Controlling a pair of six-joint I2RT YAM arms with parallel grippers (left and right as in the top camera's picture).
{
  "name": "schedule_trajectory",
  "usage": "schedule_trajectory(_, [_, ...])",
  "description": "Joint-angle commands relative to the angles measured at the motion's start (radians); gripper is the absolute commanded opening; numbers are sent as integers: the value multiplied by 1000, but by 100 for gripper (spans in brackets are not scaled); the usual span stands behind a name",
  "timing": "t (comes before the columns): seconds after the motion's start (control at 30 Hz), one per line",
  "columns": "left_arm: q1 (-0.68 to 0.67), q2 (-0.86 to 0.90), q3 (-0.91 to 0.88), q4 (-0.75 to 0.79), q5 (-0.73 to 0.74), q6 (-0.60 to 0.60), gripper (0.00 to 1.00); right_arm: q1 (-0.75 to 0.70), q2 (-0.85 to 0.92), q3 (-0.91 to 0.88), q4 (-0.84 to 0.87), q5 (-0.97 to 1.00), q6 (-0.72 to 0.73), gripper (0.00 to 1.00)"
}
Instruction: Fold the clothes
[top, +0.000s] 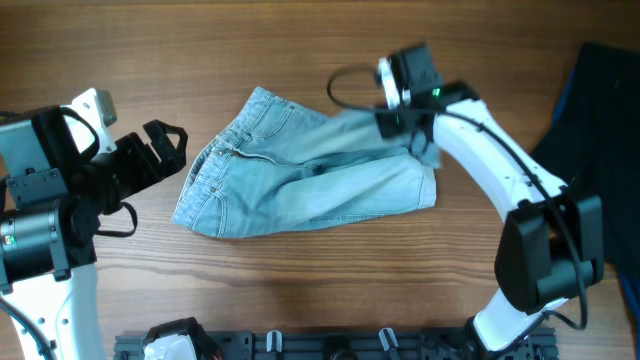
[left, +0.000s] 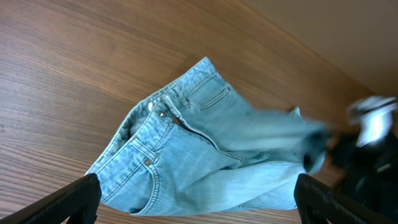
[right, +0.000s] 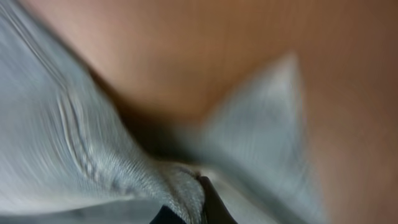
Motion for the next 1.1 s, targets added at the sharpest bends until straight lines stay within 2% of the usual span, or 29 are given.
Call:
schedule_trajectory(0.0, [7, 1, 14, 4, 16, 23, 100, 15, -17, 228, 106, -25, -101, 4])
schedule_trajectory(0.1, [7, 1, 14, 4, 16, 23, 99, 28, -10, 245, 268, -121, -95, 5])
schedule_trajectory(0.13, [7, 1, 14, 4, 16, 23, 100, 30, 3, 244, 304, -143, -93, 27])
schedule_trajectory(0.17, [7, 1, 14, 4, 16, 23, 100, 31, 23, 244, 328, -147, -82, 71])
schedule_trajectory(0.2, [7, 1, 14, 4, 16, 23, 100, 30, 40, 244, 331, -137, -59, 94])
schedule_trajectory(0.23, [7, 1, 14, 4, 16, 23, 100, 24, 55, 244, 321, -118, -36, 99])
schedule_trajectory(0.4, [7, 2, 14, -12, 15, 24, 100, -26, 80, 244, 137, -34, 3, 99])
schedule_trajectory(0.67, [-26, 96, -1, -80, 9, 76, 98, -122, 21, 244, -214, -70, 80, 99])
schedule_trajectory(0.87, [-132, 298, -33, -52, -12, 125, 88, -150, -24, 244, -344, -249, 89, 99])
schedule_trajectory(1.07, [-211, 574, -34, 27, -98, 124, 79, -150, -93, 245, -423, -284, 116, 100])
